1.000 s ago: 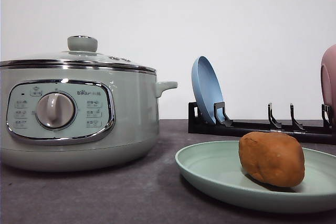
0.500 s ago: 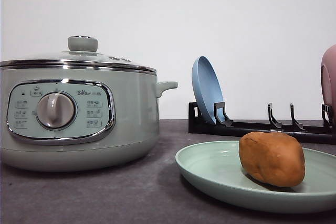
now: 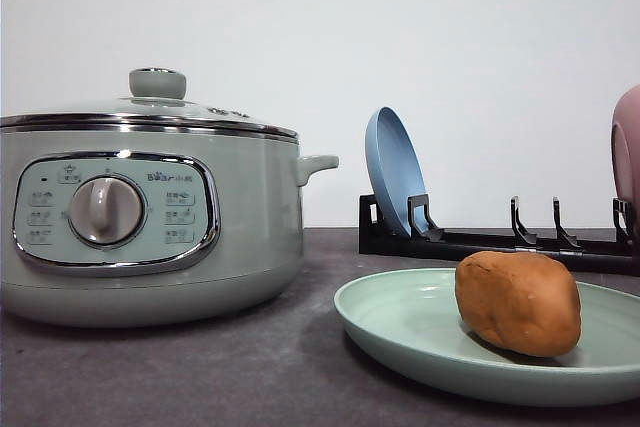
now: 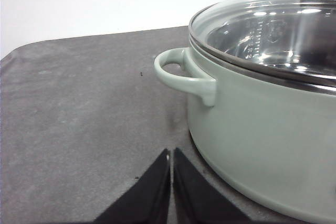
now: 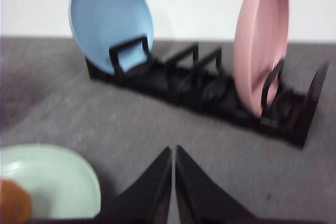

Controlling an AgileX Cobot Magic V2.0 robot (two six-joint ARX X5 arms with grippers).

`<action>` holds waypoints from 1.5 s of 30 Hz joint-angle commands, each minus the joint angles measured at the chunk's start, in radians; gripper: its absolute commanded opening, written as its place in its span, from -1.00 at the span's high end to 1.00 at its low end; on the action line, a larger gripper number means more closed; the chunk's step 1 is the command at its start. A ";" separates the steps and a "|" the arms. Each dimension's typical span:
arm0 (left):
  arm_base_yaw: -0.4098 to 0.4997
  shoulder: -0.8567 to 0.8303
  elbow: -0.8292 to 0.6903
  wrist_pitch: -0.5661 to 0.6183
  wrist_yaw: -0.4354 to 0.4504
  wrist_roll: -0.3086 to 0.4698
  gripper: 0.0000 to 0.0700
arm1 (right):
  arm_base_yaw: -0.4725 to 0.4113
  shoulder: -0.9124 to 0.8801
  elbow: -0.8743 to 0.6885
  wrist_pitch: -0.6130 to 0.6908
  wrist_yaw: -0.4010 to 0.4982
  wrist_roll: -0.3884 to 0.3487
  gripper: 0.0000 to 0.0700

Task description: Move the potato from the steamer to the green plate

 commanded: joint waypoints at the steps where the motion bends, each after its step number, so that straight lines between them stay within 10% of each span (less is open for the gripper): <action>1: 0.001 -0.003 -0.020 -0.008 -0.002 -0.004 1.00 | 0.004 -0.002 -0.005 -0.022 0.000 -0.001 1.00; 45: 0.001 -0.003 -0.020 -0.008 -0.002 -0.004 1.00 | 0.004 -0.002 -0.005 -0.012 0.000 0.000 1.00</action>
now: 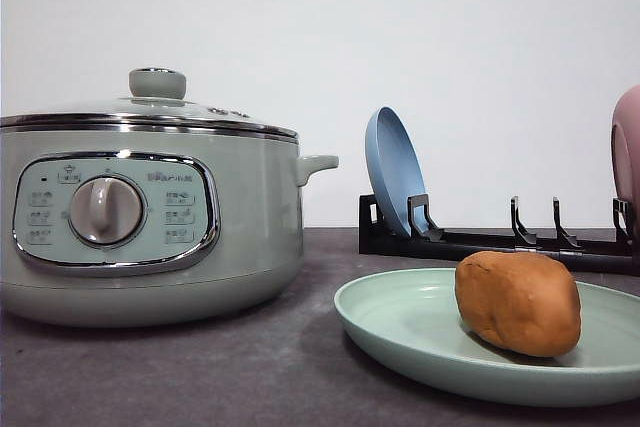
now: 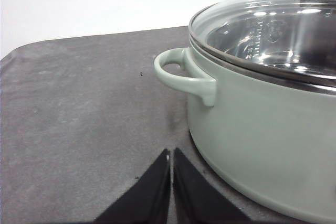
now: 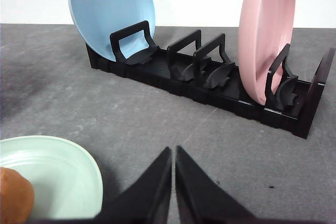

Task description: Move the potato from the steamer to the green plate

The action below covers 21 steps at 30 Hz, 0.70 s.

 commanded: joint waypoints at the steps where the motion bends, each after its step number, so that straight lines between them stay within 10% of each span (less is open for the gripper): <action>1: 0.001 -0.003 -0.020 -0.008 -0.002 -0.004 1.00 | 0.002 -0.003 -0.005 0.000 0.000 0.000 1.00; 21: 0.001 -0.003 -0.020 -0.008 -0.002 -0.004 1.00 | 0.002 -0.003 -0.005 0.000 0.000 0.000 1.00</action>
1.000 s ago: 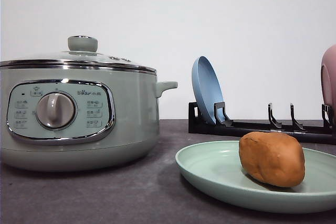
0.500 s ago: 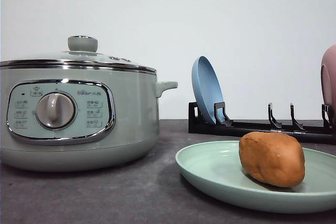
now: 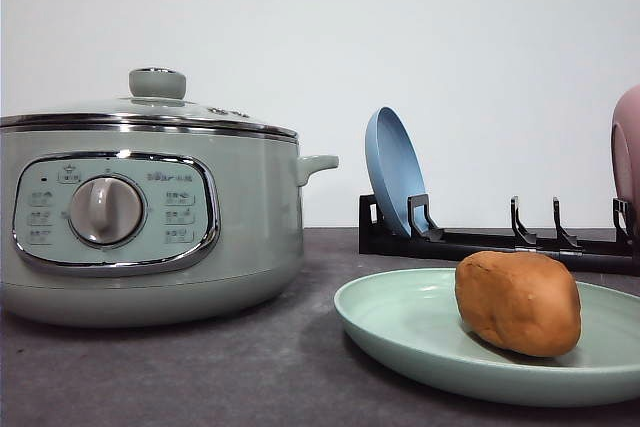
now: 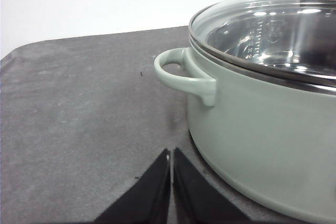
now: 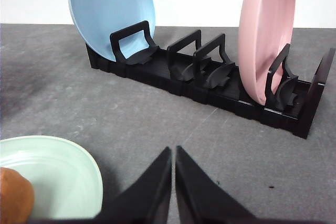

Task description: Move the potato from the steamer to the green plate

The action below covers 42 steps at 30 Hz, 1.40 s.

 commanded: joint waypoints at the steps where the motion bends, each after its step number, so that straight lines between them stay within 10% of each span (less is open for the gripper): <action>1: 0.001 -0.003 -0.020 -0.008 -0.002 -0.004 1.00 | 0.002 -0.003 -0.005 0.000 0.000 0.000 1.00; 42: 0.001 -0.003 -0.020 -0.008 -0.002 -0.004 1.00 | 0.002 -0.003 -0.005 0.000 0.000 0.000 1.00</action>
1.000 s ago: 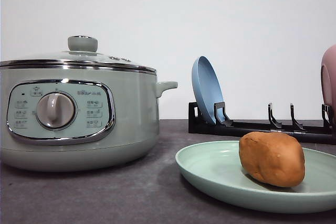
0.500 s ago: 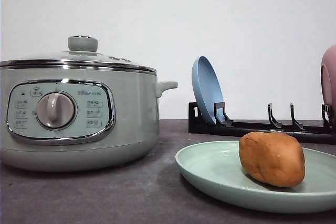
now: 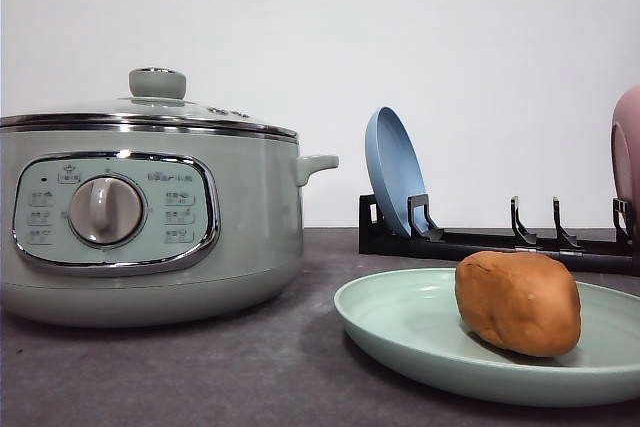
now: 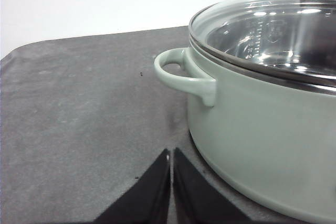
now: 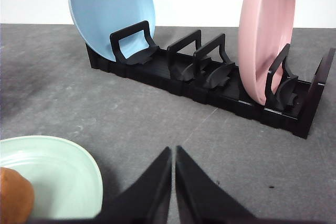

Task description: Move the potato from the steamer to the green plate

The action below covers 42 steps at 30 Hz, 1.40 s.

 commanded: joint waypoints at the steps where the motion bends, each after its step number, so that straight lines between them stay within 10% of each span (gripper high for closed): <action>1: 0.001 -0.003 -0.020 -0.008 -0.002 -0.004 1.00 | 0.002 -0.003 -0.005 0.000 0.000 0.000 1.00; 42: 0.001 -0.003 -0.020 -0.008 -0.002 -0.004 1.00 | 0.002 -0.003 -0.005 0.000 0.000 0.000 1.00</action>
